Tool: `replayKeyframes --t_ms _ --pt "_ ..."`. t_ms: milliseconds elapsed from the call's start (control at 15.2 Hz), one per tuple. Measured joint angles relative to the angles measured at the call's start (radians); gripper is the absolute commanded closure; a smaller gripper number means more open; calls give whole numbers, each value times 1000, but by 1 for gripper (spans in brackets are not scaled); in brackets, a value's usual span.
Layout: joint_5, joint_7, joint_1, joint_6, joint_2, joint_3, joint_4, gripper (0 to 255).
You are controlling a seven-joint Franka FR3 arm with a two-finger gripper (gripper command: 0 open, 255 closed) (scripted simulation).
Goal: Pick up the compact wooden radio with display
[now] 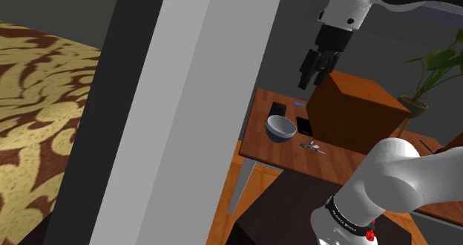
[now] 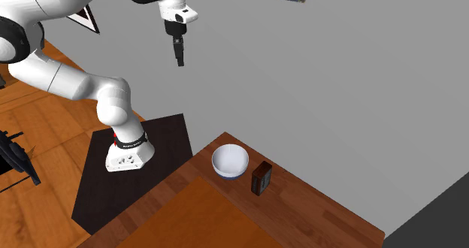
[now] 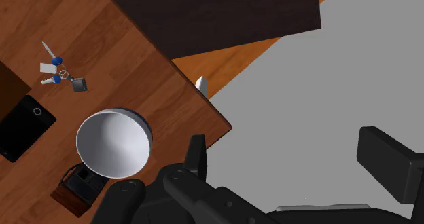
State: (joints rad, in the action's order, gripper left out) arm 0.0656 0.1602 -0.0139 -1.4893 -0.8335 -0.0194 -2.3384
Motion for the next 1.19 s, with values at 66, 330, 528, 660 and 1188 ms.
replayKeyframes --t_ms 66,330,528,660,1188 --pt "0 0 0 0 0 0 0 0" --pt "-42 -70 14 -63 2 54 -62 0" --pt "-84 -141 29 -132 28 111 -105 0" --pt "-114 -191 41 -173 49 153 -123 0" --pt "-202 -381 74 -378 214 316 -151 0"
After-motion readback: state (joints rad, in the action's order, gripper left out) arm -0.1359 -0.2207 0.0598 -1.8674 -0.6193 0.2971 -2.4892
